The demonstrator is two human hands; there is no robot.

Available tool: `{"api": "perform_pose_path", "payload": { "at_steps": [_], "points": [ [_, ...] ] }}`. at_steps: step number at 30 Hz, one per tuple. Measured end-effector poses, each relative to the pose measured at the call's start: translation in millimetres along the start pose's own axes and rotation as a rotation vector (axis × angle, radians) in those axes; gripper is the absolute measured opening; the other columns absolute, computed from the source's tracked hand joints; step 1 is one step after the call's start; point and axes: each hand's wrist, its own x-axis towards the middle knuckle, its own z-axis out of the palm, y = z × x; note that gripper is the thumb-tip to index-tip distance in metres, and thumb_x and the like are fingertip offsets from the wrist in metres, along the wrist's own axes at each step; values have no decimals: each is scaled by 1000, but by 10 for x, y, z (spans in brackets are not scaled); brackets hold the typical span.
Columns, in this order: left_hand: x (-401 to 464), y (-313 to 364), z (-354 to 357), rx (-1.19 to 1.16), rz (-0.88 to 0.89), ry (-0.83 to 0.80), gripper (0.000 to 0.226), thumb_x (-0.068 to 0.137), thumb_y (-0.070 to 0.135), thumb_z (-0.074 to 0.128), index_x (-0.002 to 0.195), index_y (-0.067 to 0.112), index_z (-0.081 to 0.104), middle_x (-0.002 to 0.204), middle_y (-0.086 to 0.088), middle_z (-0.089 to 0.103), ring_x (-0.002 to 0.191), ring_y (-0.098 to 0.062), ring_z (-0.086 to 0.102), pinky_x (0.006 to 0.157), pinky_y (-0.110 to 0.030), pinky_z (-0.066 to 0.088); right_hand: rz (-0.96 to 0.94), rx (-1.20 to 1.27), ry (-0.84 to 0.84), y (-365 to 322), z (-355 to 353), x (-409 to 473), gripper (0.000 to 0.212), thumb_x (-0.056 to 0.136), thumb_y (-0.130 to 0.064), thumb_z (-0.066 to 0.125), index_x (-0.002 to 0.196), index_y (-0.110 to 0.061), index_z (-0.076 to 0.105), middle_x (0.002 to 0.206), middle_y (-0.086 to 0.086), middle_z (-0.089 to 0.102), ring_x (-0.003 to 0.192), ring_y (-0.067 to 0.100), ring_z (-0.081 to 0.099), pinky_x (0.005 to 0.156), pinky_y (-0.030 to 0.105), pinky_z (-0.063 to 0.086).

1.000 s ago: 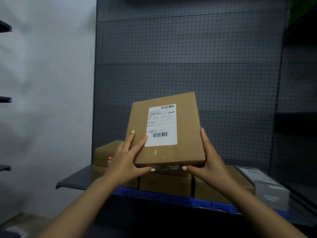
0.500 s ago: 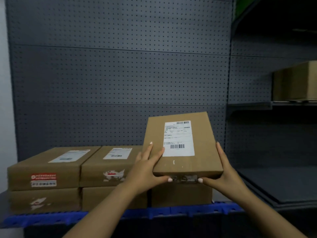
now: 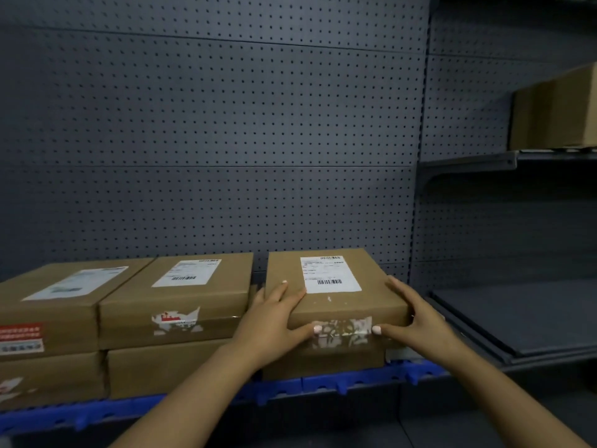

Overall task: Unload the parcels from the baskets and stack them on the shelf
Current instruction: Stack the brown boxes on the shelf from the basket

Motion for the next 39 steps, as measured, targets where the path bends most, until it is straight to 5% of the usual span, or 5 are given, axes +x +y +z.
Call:
{"api": "perform_pose_path", "payload": {
  "at_steps": [4,9,14,19,39],
  "points": [
    [1,-99,-181,204,104,140,72,84,74,38,146,38,30,152,11,30,139,-12,22,110,-32,25,-92,-92,54,4,16,114,76,74,-30,80,136,-41,38,140,-15,37,126,9,40,100,29,41],
    [136,-419,-318,311,-44,81,112,53,98,5,148,40,23,157,3,23,144,-23,16,117,-45,10,-119,-299,52,-21,113,252,69,82,-36,72,142,-35,39,156,-9,18,140,13,24,111,36,31],
    [177,-636,-314,316,-91,-23,118,47,99,6,150,42,10,159,0,18,145,-24,17,117,-44,10,-141,-364,29,-58,243,363,61,86,-40,66,140,-40,39,156,-8,17,140,14,23,112,35,30],
    [159,-761,-265,291,-34,74,109,53,94,0,148,45,17,155,8,27,140,-17,26,114,-38,20,-135,-400,-7,-107,396,468,65,85,-51,63,143,-42,34,157,-9,16,141,16,21,114,38,28],
    [156,-765,-227,293,-37,112,77,82,78,34,148,38,25,152,10,31,137,-16,28,112,-36,21,-107,-417,38,-153,546,514,72,80,-57,65,143,-40,33,156,-6,20,140,19,22,112,42,31]
  ]
}}
